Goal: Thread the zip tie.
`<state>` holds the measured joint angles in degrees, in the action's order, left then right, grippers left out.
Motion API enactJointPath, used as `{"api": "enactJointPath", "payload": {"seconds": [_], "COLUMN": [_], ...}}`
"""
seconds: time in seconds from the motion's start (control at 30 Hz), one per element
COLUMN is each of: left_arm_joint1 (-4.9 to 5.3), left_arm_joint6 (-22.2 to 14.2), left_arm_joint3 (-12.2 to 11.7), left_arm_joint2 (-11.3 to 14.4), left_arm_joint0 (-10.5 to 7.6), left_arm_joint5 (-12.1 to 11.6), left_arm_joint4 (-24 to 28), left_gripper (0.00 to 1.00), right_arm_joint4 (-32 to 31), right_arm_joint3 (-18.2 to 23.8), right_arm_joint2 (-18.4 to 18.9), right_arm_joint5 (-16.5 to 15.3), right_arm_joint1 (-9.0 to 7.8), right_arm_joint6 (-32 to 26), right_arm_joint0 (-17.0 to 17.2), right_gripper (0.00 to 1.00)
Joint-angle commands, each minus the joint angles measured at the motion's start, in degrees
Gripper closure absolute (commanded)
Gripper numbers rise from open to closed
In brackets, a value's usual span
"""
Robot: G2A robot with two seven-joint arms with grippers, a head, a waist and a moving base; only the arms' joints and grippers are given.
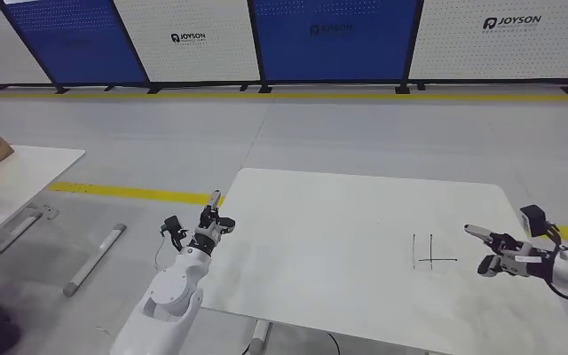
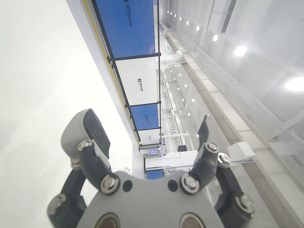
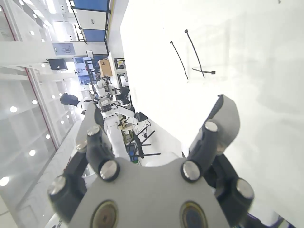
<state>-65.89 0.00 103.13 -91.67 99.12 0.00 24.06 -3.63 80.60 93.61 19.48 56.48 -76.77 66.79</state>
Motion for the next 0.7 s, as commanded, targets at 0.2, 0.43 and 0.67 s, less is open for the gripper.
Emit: {"api": "enactJointPath", "payload": {"seconds": [0.2,0.43,0.67], "left_arm_joint1": [0.00,0.00,0.00], "left_arm_joint6": [0.0,0.0,0.0], "left_arm_joint3": [0.0,0.0,0.0], "left_arm_joint2": [0.0,0.0,0.0], "left_arm_joint0": [0.00,0.00,0.00], "left_arm_joint5": [0.0,0.0,0.0], "left_arm_joint4": [0.0,0.0,0.0], "left_gripper": [0.00,0.00,0.00], "right_arm_joint4": [-5.1,-8.3,-6.0], "right_arm_joint3": [3.0,-2.3,-7.1], "right_arm_joint2": [-2.4,-6.6,-15.5], "right_arm_joint5": [-6.9,-12.5,-16.9], "right_arm_joint1": [-0.22,-1.45,-2.93], "right_arm_joint6": [0.9,-2.9,-2.9], "right_arm_joint0": [1.5,-2.1,-6.9], "right_gripper": [0.00,0.00,0.00]}}
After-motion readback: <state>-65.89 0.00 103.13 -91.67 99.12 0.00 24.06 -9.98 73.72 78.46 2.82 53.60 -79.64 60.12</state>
